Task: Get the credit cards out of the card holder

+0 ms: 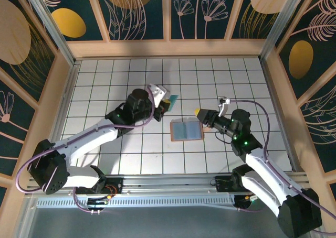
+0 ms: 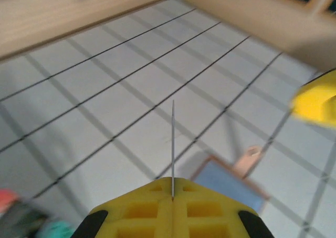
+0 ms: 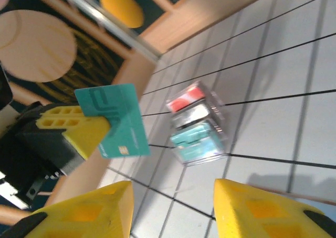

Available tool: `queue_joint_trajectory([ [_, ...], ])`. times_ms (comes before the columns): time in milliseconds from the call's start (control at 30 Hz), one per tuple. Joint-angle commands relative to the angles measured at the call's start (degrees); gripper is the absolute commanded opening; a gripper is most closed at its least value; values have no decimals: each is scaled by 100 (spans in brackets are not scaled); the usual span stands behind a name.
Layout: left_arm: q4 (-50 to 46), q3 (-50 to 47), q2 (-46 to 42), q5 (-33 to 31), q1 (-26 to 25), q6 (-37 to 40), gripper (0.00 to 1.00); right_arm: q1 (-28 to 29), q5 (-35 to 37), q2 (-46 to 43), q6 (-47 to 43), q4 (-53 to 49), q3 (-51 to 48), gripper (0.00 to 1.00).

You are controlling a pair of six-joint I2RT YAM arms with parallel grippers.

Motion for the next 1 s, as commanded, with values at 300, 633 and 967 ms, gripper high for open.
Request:
queue_joint_trajectory([
  [300,-1817,531,457,-34,885,2675,0,8,1285,-432,-328,-1414,290,52],
  [633,-2137,635,893,50,1074,3274,0,9,1440,-463,-280,-1531,345,53],
  [967,-2223,806,1285,-100,1138,3648,0,7,1497,-456,-295,-1562,415,53],
])
